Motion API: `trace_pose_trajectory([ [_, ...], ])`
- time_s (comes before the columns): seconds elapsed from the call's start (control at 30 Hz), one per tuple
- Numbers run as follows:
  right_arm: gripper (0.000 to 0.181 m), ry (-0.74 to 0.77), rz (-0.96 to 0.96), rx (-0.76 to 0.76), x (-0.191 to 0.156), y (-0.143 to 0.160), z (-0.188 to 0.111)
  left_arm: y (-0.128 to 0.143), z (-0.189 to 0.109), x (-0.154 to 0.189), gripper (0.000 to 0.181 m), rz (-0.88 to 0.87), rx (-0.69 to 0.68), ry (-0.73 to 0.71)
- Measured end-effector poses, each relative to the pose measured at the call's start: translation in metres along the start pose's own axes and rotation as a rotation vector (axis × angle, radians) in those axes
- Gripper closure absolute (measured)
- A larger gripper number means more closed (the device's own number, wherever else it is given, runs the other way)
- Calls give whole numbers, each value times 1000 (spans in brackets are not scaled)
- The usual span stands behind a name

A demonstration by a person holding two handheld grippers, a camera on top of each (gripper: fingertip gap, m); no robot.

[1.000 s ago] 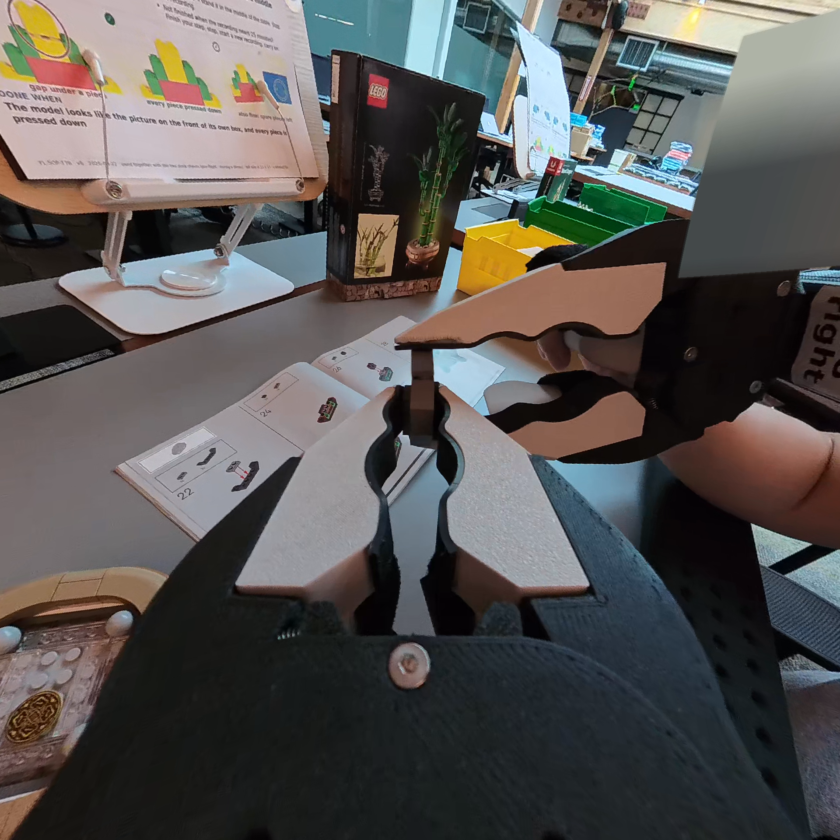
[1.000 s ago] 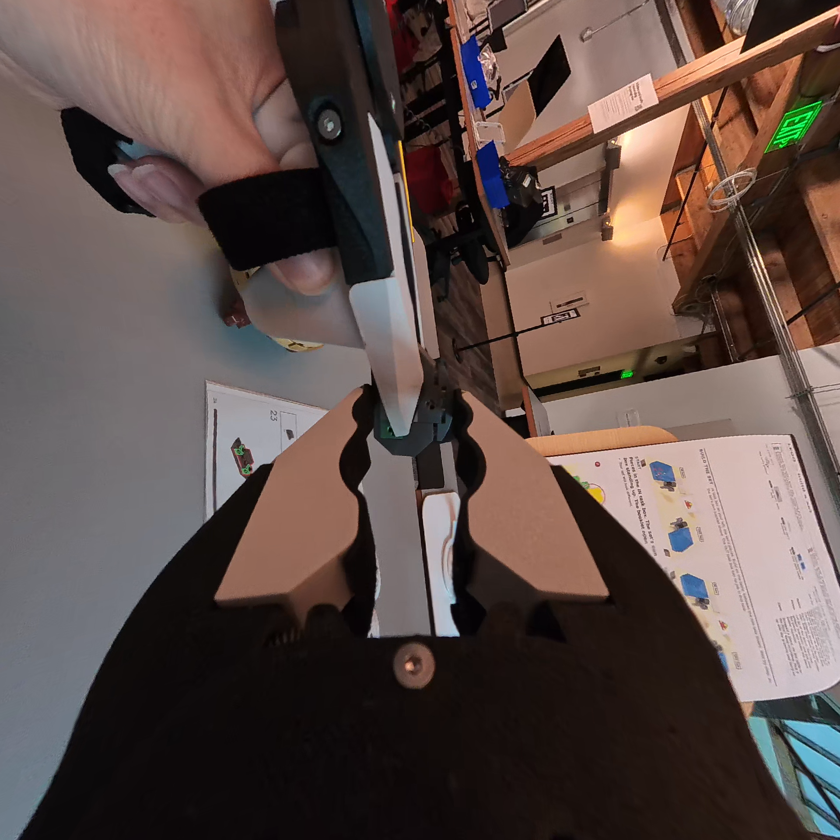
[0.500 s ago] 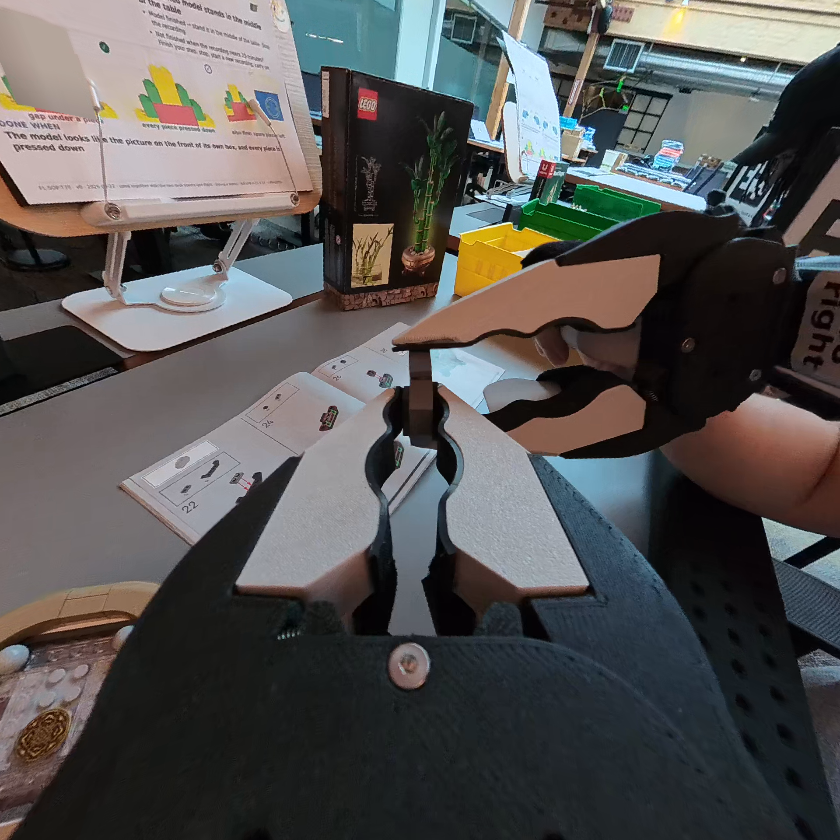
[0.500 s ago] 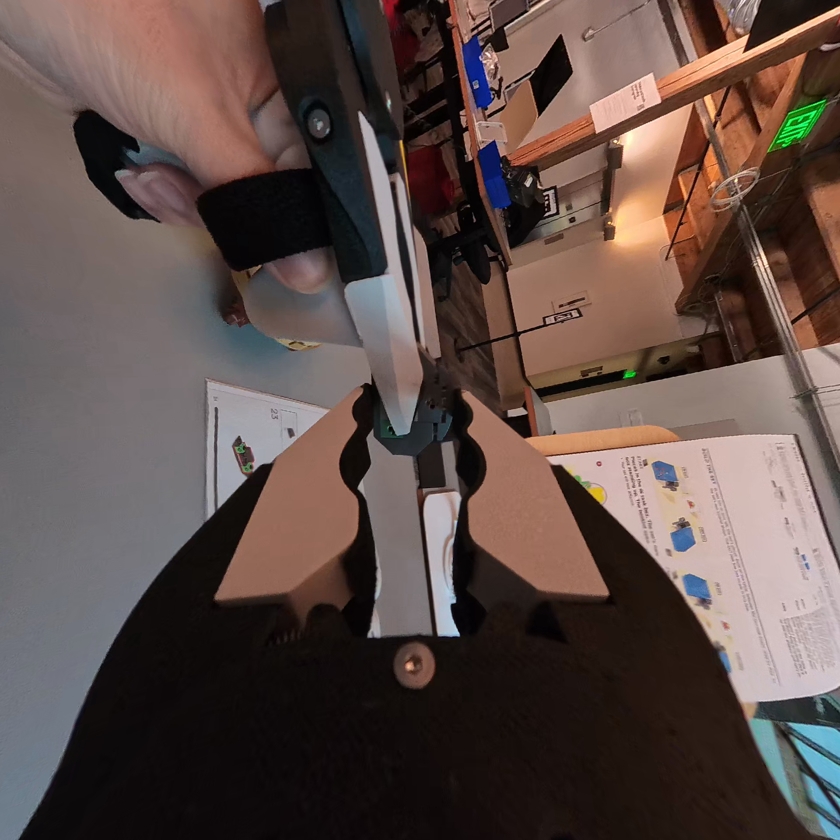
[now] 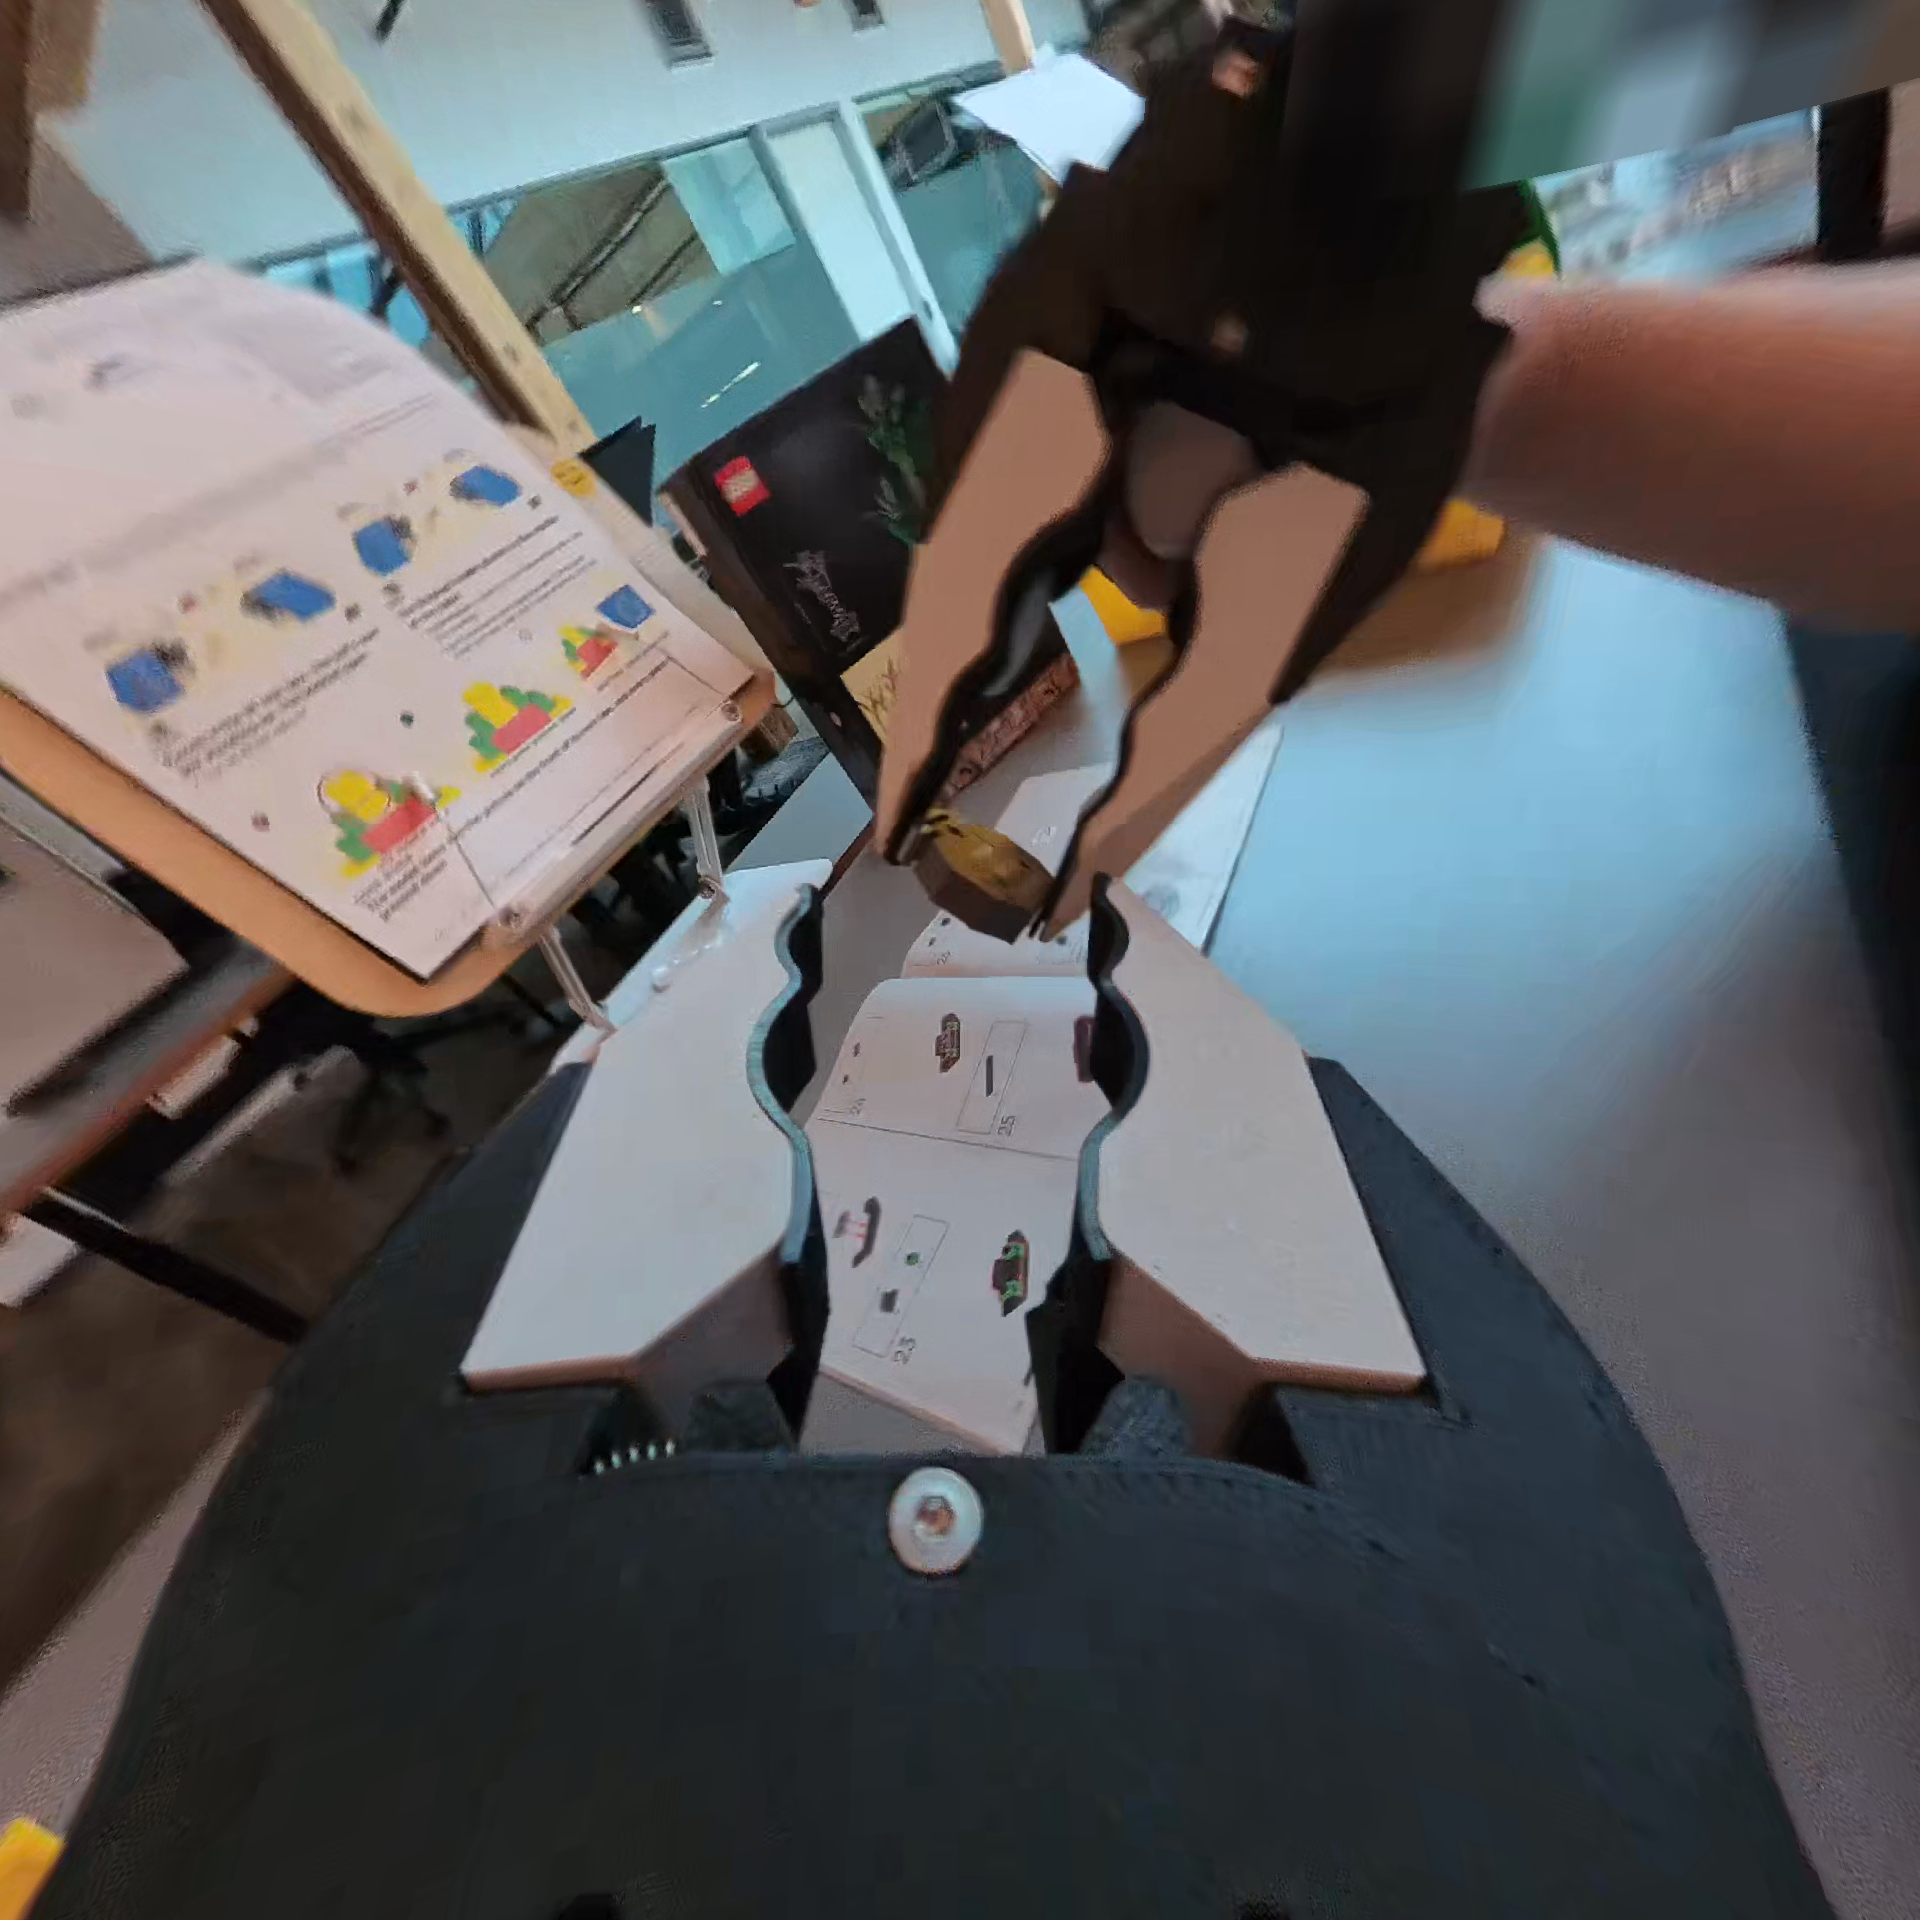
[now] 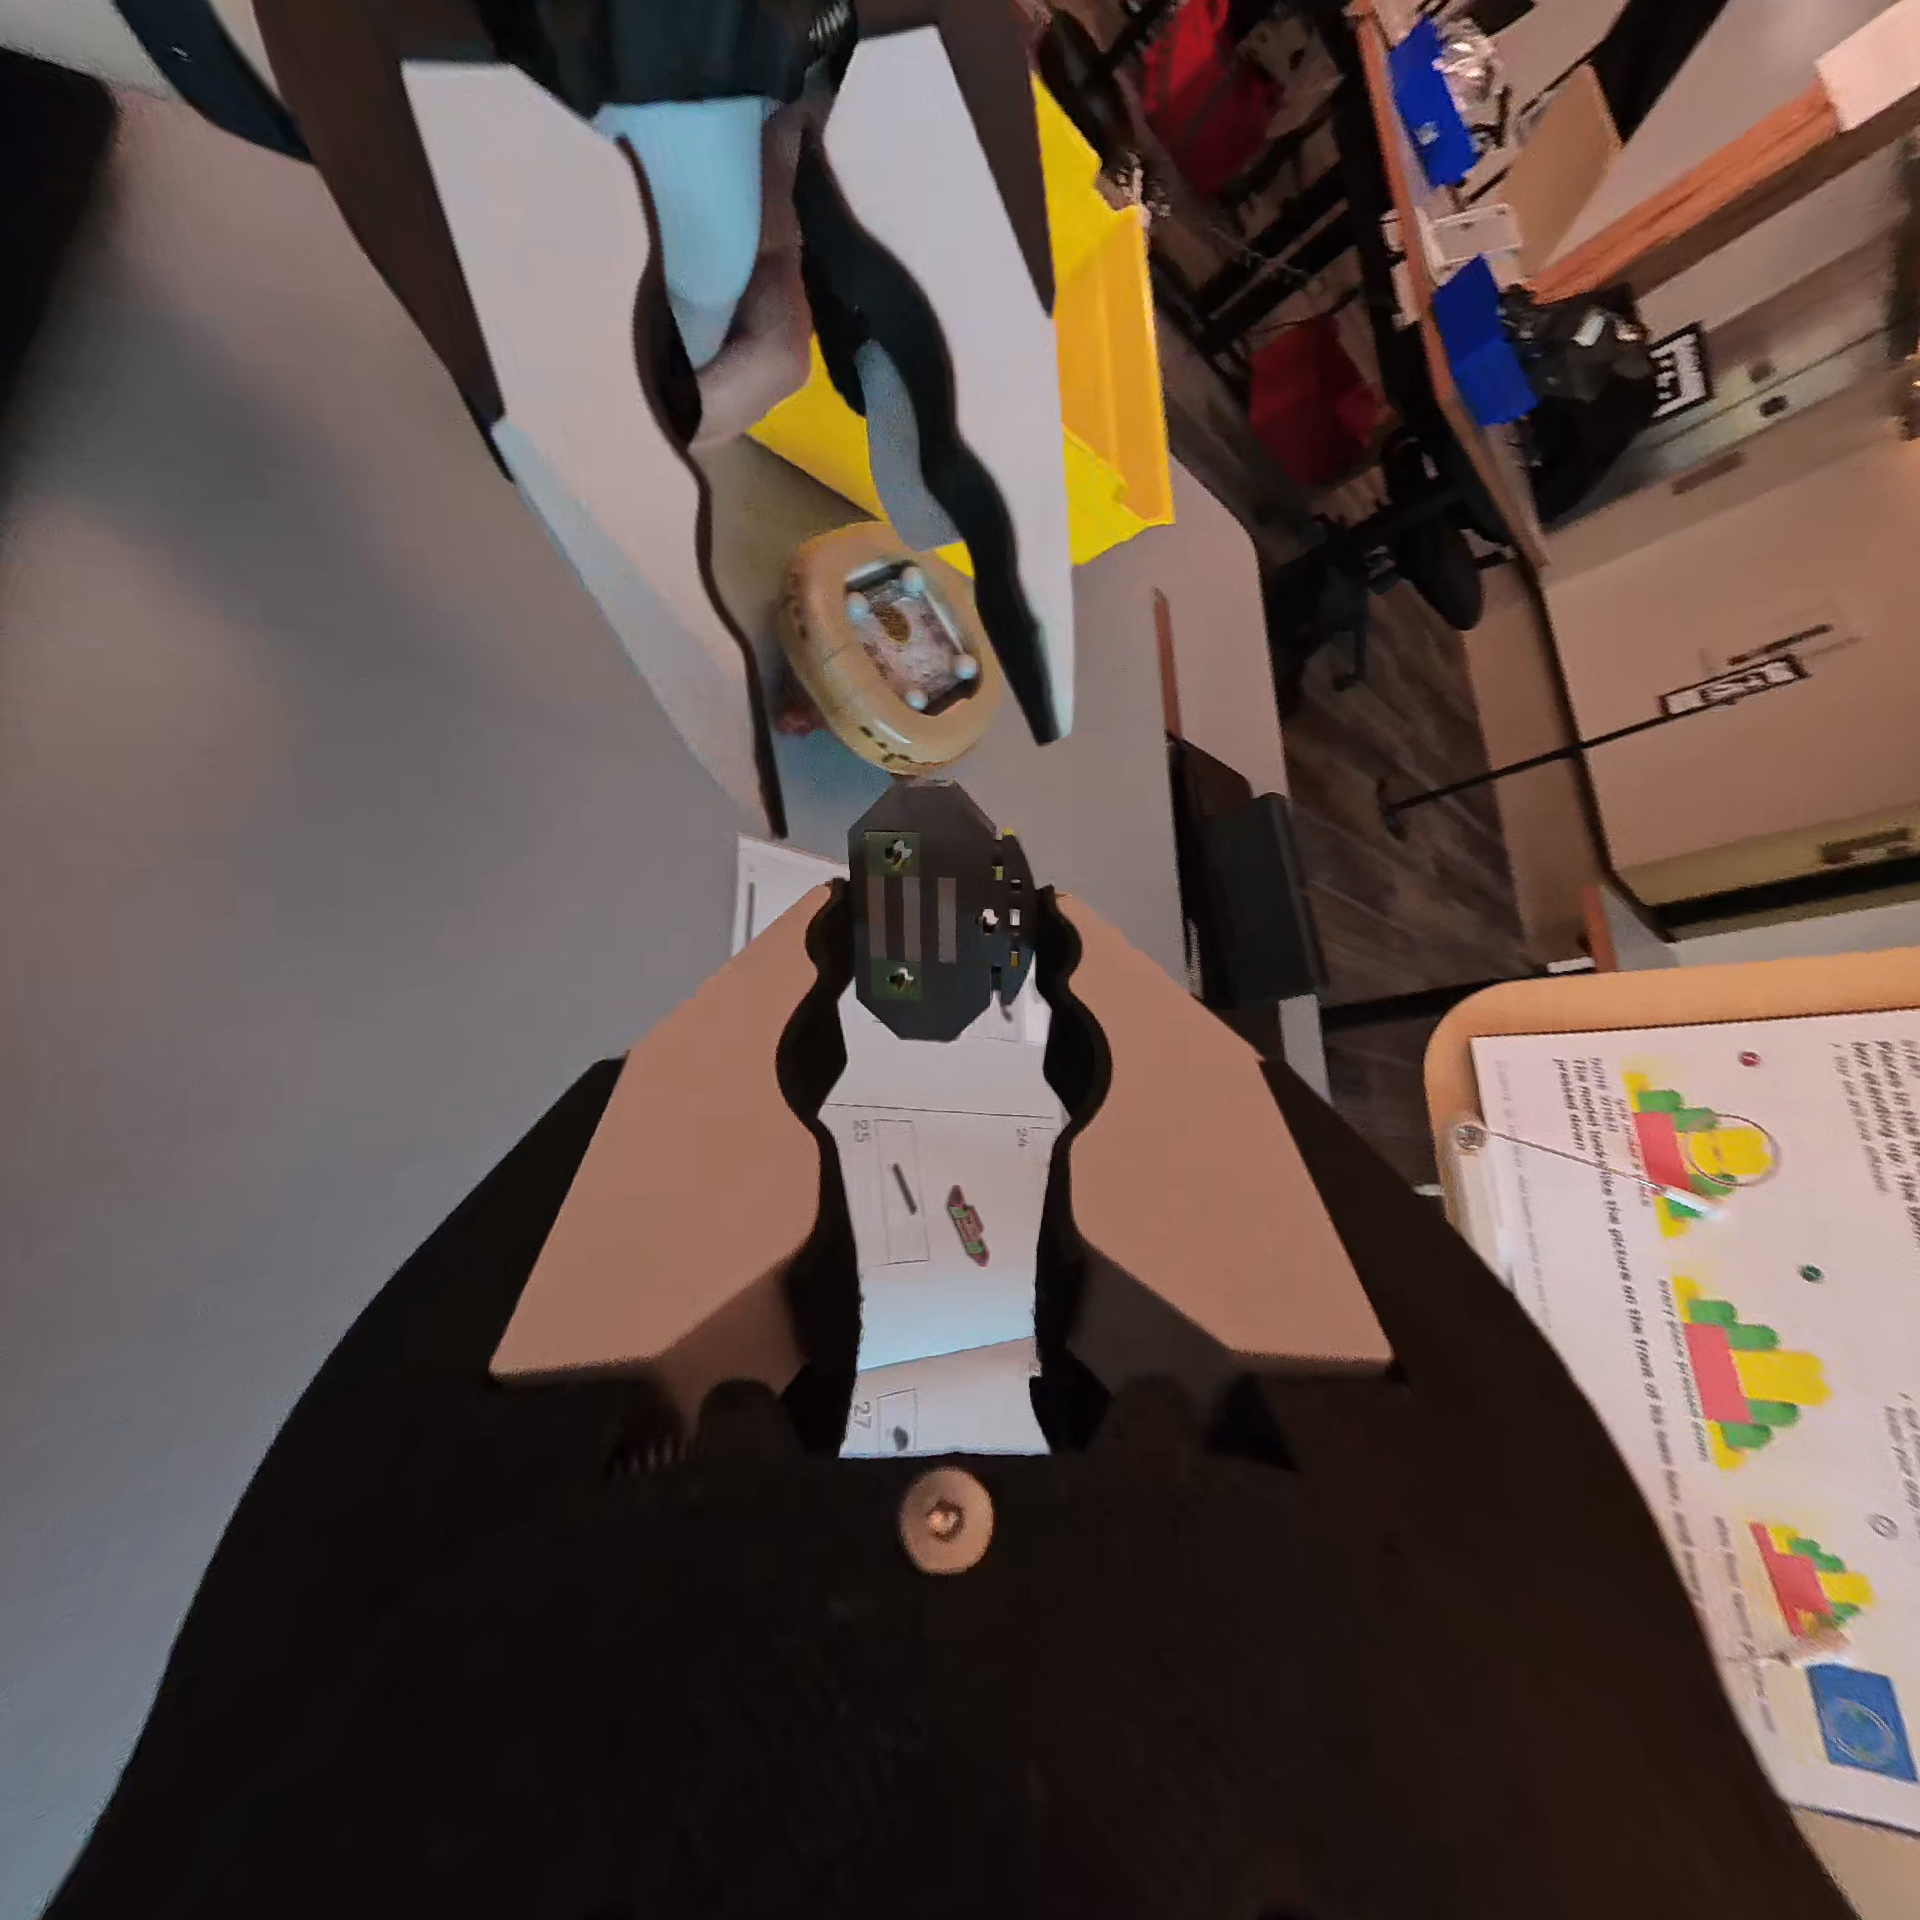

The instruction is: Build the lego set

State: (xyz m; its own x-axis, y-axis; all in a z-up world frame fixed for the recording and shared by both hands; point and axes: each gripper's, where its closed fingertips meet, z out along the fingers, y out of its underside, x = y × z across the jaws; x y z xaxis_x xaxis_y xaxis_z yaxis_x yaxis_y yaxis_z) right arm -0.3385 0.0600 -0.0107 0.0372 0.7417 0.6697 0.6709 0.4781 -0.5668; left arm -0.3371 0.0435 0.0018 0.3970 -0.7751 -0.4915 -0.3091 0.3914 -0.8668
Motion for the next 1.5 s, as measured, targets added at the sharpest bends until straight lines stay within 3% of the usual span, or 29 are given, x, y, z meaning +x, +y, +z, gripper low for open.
trace_pose_trajectory([
  [0.17,148,-110,-25,25,-17,-1,-9,-3,4,20,149,61,3,60],
  [0.5,148,-216,-86,-6,-38,2,-14,0,9,42,150,161,-20,121],
  [0.87,148,-241,-78,10,-40,-1,-16,-2,8,34,152,121,-20,109],
  [0.9,148,-270,-75,20,-46,-3,-15,-4,6,29,181,121,-3,80],
  [1.07,148,-210,-85,-48,-37,7,-8,-9,2,27,181,83,53,88],
  [1.1,148,-203,-83,-47,-36,9,-7,-11,2,24,181,63,65,77],
  [1.2,148,-180,-98,-69,-33,15,-5,-13,-1,14,156,-62,97,82],
  [1.4,148,-72,-153,-33,-16,8,-8,-3,-1,5,149,-245,105,118],
  [1.5,148,47,-223,-17,0,4,-13,6,9,2,140,-497,75,166],
])
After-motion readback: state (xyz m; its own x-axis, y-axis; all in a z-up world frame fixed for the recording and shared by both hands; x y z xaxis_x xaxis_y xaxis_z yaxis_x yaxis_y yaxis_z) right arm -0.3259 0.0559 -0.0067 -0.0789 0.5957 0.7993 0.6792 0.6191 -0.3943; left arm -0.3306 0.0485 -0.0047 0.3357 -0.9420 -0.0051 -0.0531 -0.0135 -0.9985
